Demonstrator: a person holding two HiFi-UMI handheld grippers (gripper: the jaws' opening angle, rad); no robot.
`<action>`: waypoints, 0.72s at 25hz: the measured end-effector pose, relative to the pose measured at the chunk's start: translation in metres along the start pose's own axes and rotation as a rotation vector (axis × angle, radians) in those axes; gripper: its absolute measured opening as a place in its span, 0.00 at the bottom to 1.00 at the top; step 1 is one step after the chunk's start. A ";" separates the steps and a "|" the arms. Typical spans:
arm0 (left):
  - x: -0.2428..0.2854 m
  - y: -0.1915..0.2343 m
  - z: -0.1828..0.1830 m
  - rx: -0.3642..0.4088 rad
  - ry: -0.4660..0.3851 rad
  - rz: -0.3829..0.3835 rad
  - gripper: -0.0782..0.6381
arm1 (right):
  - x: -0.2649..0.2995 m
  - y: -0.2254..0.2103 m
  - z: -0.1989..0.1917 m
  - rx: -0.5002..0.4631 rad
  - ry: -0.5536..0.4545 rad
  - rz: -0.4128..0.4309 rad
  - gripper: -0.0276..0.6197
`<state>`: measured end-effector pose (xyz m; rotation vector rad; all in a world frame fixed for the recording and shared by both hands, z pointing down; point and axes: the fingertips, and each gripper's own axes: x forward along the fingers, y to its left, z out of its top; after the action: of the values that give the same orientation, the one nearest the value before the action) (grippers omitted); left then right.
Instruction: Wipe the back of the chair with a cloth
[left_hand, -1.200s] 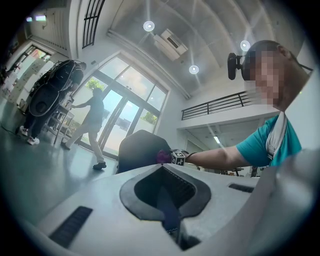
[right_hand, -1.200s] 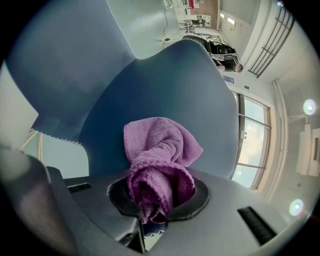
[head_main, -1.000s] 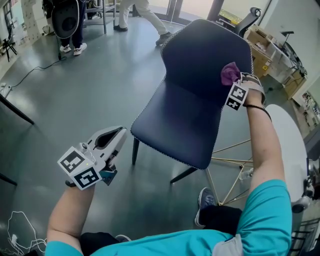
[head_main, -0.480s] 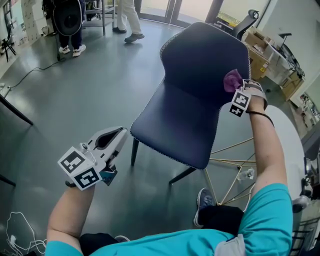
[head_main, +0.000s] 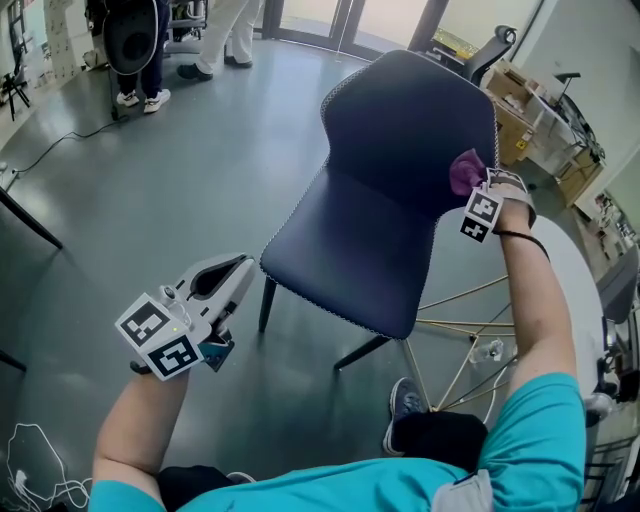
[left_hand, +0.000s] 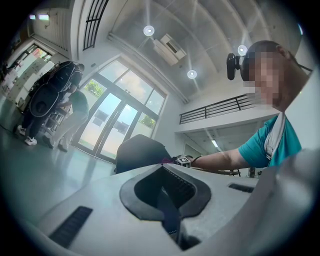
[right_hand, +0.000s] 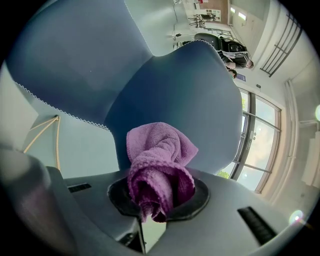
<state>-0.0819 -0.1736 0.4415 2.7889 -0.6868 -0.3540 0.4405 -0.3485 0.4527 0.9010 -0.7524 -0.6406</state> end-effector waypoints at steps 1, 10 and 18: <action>0.000 -0.001 0.001 0.000 -0.002 -0.004 0.11 | -0.002 0.001 -0.001 -0.002 0.004 0.006 0.13; -0.011 0.000 0.010 -0.003 -0.023 -0.014 0.11 | -0.027 0.009 -0.019 -0.001 0.040 0.106 0.13; -0.018 0.003 0.010 -0.006 -0.035 0.002 0.11 | -0.040 0.018 -0.055 -0.050 0.100 0.169 0.13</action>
<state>-0.1013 -0.1688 0.4365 2.7826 -0.6947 -0.4041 0.4647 -0.2851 0.4339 0.8079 -0.7115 -0.4598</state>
